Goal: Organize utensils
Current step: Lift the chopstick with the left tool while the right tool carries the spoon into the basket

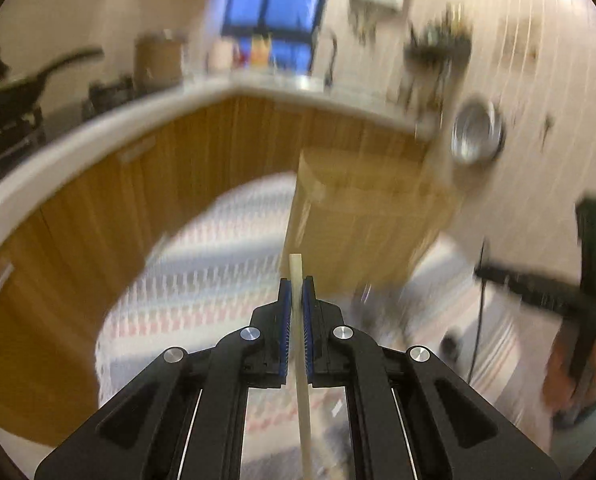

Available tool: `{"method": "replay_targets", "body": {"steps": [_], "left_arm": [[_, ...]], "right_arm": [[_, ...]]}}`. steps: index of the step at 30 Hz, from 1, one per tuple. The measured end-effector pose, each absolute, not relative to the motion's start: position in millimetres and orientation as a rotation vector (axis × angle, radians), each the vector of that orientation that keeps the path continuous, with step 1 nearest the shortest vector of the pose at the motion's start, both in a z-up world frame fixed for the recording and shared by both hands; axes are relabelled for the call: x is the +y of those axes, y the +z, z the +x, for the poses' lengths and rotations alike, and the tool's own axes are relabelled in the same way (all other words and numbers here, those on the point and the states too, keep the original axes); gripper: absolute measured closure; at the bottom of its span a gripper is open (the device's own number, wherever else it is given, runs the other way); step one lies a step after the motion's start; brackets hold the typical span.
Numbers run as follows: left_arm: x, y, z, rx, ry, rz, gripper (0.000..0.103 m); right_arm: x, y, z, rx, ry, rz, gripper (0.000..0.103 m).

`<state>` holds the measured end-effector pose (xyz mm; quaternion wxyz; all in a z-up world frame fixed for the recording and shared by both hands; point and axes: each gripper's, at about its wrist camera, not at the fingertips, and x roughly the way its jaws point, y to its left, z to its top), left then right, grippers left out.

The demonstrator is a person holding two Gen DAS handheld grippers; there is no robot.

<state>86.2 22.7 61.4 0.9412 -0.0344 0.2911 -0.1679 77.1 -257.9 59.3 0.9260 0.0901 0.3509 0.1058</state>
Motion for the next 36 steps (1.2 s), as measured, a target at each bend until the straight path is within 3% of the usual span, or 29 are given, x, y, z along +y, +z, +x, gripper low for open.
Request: {"method": "replay_targets", "body": {"steps": [8, 14, 24, 36], "left_arm": [[-1, 147, 97, 0.214, -0.366, -0.181, 0.100], [-16, 175, 119, 0.036, -0.381, -0.228, 0.099], [-18, 135, 183, 0.004, -0.310, -0.277, 0.099], [-30, 94, 168, 0.005, -0.223, -0.124, 0.099]], "right_arm": [[-262, 142, 78, 0.430, 0.230, 0.206, 0.073], [-262, 184, 110, 0.255, 0.138, 0.162, 0.073], [-261, 147, 173, 0.201, 0.019, 0.104, 0.073], [-252, 90, 191, 0.245, 0.003, 0.045, 0.073]]}}
